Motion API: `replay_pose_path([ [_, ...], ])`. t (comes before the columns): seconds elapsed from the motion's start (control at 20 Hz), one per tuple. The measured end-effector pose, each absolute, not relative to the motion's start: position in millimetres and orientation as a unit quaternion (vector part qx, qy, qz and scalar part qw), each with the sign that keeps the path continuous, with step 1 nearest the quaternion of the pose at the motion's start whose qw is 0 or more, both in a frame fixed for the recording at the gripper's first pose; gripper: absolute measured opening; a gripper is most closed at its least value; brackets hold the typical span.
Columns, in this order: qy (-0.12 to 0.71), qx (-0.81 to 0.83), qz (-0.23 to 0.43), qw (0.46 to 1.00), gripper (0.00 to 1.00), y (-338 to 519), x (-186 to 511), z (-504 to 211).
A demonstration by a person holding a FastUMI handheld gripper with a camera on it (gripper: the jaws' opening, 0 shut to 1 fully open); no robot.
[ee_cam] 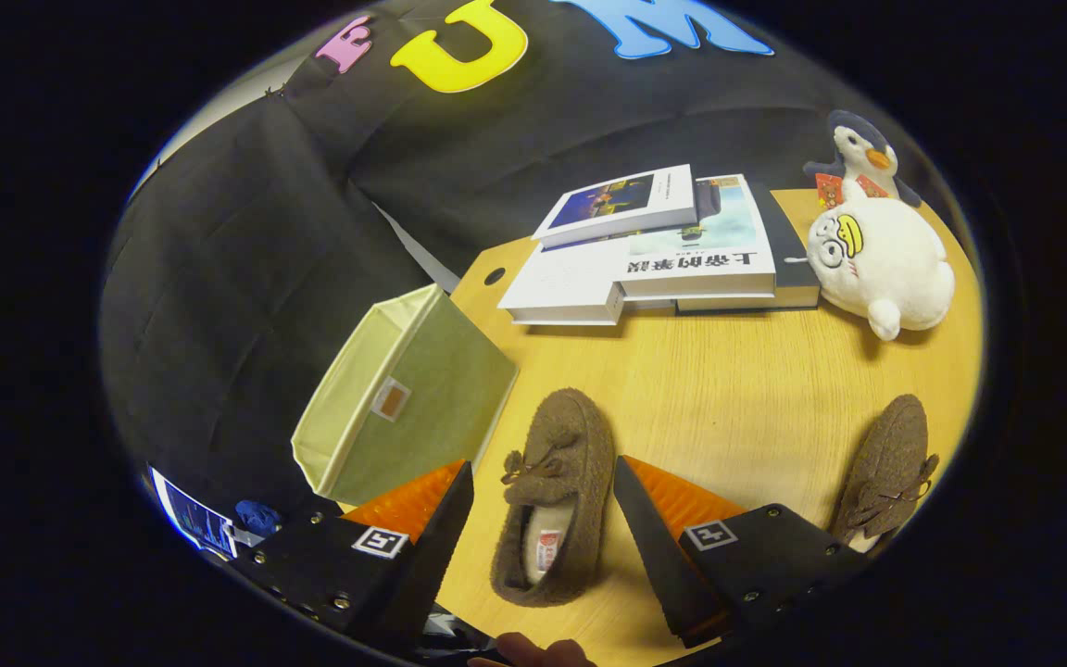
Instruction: Open the storage box then place both shoes into the box .Put the left shoe in first, then the right shoe, with the right side of both shoes facing outward in a uniform manner.
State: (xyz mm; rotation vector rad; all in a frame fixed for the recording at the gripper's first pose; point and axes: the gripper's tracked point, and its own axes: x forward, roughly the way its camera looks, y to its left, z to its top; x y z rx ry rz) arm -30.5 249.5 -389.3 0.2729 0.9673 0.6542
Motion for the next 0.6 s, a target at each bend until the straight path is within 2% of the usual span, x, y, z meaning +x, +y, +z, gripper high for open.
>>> replay_pose_path([
  [0.35,0.493,0.021,0.298,0.817,0.92,245.2,-45.9,-444.6],
  [0.45,0.502,-0.009,0.288,0.816,0.90,246.1,-43.2,-460.1],
  [0.6,0.498,-0.022,0.280,0.820,0.81,256.1,-30.5,-471.8],
])
